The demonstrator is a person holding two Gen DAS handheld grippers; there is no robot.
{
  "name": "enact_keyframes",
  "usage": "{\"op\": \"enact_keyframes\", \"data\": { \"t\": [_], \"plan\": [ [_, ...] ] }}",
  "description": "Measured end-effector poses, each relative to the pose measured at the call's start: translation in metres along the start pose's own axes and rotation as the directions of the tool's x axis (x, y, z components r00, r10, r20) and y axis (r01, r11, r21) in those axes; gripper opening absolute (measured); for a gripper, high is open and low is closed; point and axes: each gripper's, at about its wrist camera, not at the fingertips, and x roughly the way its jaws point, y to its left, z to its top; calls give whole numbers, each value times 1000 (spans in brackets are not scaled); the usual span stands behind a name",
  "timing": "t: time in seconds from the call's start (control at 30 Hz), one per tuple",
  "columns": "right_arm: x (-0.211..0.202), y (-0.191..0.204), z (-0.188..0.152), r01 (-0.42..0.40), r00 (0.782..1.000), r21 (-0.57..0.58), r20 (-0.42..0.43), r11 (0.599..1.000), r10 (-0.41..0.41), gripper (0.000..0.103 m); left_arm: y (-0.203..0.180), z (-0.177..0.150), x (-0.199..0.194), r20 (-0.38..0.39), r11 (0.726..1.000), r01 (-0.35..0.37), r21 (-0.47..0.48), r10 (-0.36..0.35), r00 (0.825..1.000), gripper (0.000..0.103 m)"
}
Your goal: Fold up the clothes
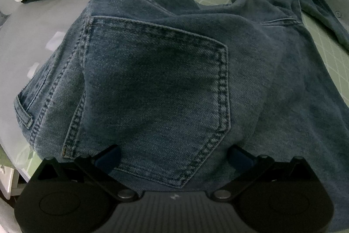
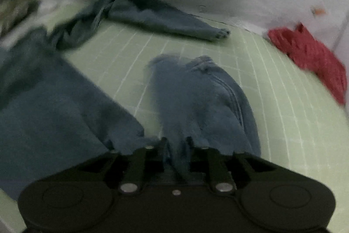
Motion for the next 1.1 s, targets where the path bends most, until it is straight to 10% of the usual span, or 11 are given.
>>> {"op": "enact_keyframes", "data": {
  "t": [0.23,0.6,0.67,0.73,1.1],
  "plan": [
    [-24,-65,6,-18,995,353,95,936,-17,44,-3,-5,-1,8,1000,2,2,-2,1000,103],
    [24,-38,19,-67,994,166,-79,984,81,43,-10,-8,-3,-1,1000,1,0,-1,1000,103],
    [27,-36,16,-50,992,164,-104,985,67,36,-12,-9,-4,0,1000,1,-1,-1,1000,103],
    [26,-37,14,-27,993,166,-107,986,45,1,-13,-11,-4,1,1000,1,-2,-1,1000,103],
    [-4,-87,-1,-13,1000,382,-6,924,17,7,-22,-21,-8,0,1000,2,-4,-2,1000,103]
  ]
}}
